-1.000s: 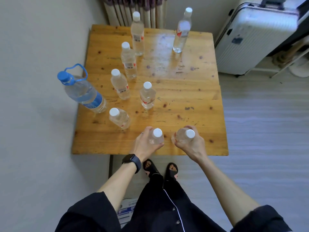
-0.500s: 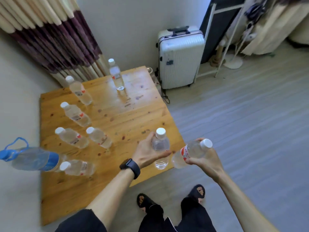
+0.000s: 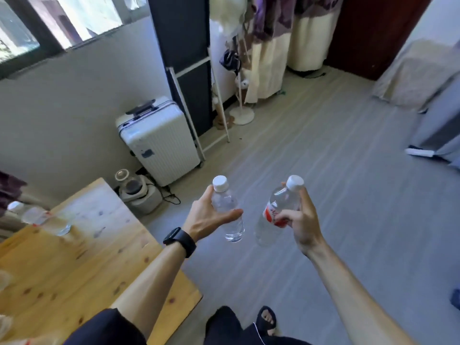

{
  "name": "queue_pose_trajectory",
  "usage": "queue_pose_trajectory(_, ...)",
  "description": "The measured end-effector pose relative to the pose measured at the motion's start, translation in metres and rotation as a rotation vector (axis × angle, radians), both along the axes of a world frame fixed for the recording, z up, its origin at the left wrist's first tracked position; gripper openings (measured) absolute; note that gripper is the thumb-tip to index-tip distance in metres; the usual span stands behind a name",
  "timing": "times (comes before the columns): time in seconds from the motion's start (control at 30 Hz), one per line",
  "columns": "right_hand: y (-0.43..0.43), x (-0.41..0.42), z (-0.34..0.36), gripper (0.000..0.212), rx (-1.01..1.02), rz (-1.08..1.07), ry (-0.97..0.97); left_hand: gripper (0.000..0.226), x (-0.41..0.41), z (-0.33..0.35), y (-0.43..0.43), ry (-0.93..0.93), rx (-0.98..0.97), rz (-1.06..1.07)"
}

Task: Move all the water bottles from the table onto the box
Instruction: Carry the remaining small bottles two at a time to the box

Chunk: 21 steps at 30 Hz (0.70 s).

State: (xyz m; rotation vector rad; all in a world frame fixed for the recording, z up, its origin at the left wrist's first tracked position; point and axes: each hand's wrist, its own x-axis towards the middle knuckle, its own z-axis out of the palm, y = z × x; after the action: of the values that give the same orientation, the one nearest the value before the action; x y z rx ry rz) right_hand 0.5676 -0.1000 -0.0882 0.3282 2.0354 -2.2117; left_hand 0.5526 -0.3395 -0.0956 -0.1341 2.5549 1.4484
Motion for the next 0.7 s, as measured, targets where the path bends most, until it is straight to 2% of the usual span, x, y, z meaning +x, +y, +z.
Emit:
queue_pose_trajectory(0.1, 0.021, -0.027, 0.007, 0.037, 0.015, -0.288, 0.026, 0.055, -0.05, 0.01, 0.037, 0.009, -0.014, -0.096)
queue_pose_trajectory(0.17, 0.035, -0.051, 0.004, 0.035, 0.112, -0.389, 0.037, 0.058, -0.084, 0.011, 0.058, 0.012, -0.015, -0.159)
queue_pose_trajectory(0.23, 0.052, -0.076, -0.001, 0.037, 0.209, -0.401, 0.012, 0.059, -0.12, 0.006, 0.077, 0.008, -0.016, -0.211)
queue_pose_trajectory(0.4, 0.102, -0.136, -0.017, 0.024, 0.352, -0.441, -0.042, 0.057, -0.215, -0.009, 0.117, -0.001, -0.066, -0.344)
queue_pose_trajectory(0.47, 0.122, -0.163, -0.017, 0.02, 0.332, -0.447, -0.091, 0.059, -0.26, -0.011, 0.134, -0.018, -0.084, -0.419)
queue_pose_trajectory(0.57, 0.153, -0.204, -0.009, 0.029, 0.372, -0.475, -0.122, 0.058, -0.325, -0.006, 0.16, -0.019, -0.1, -0.505)
queue_pose_trajectory(0.7, 0.194, -0.255, 0.021, 0.024, 0.385, -0.557, -0.082, 0.056, -0.404, 0.011, 0.209, 0.01, -0.113, -0.59)
